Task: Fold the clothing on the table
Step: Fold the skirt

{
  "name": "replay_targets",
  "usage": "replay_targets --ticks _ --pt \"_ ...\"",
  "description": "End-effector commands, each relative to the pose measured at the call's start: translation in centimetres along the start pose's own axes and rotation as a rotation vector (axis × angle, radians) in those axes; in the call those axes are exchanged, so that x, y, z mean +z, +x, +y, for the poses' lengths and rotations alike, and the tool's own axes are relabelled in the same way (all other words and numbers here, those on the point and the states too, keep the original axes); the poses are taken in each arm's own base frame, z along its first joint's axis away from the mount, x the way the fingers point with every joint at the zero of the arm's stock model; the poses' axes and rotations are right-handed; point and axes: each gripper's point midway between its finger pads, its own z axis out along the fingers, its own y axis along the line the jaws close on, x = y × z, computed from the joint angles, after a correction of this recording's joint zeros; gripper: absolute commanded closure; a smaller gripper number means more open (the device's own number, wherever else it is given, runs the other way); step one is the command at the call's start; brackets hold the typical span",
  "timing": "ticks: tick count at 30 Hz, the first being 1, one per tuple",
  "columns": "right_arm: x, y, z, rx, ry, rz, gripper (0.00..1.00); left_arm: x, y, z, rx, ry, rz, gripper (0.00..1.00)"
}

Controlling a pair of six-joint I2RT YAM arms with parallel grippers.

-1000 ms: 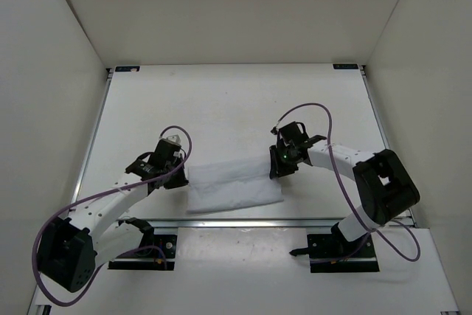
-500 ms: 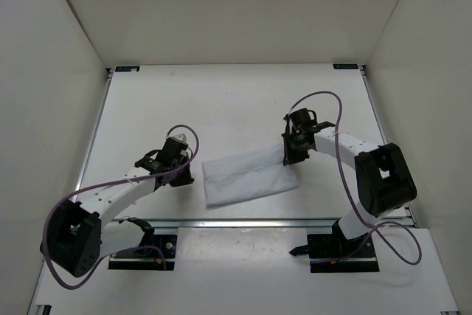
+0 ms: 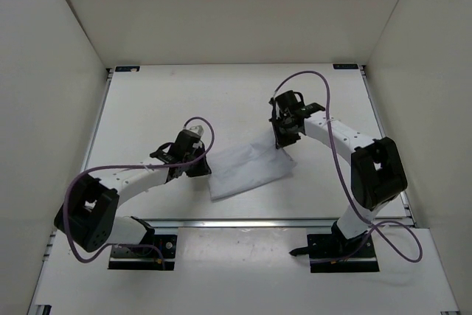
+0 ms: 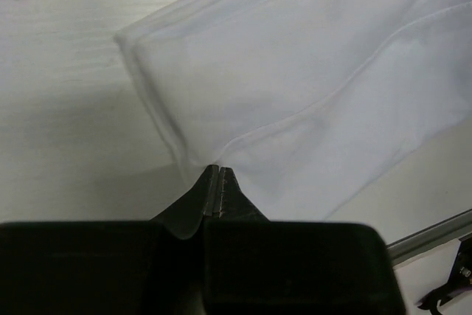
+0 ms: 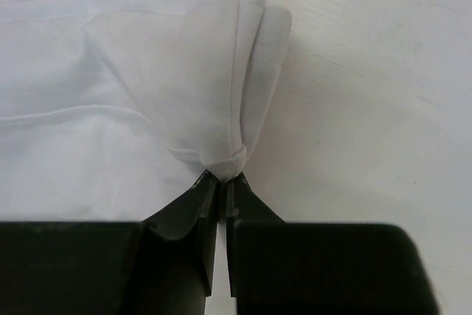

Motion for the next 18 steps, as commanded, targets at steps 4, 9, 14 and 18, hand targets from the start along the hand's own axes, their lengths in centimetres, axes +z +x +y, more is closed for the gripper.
replay_targets --ticks 4,9,14,18 --pt "-1.4 -2.7 3.1 -0.036 0.001 -0.004 1.0 1.2 -0.9 -1.6 0.002 0.058 -0.013 1.0" --pt "-3.2 -6.1 7.0 -0.008 -0.109 -0.054 1.0 1.6 0.1 -0.8 0.004 0.044 0.006 1.0" --pt "-4.3 -8.1 14.1 -0.028 -0.307 -0.098 1.0 2.1 0.4 0.3 0.003 -0.008 0.024 1.0" --pt "-3.5 -6.9 19.2 -0.032 -0.438 -0.04 1.0 2.6 1.1 1.2 -0.017 -0.021 0.046 1.0"
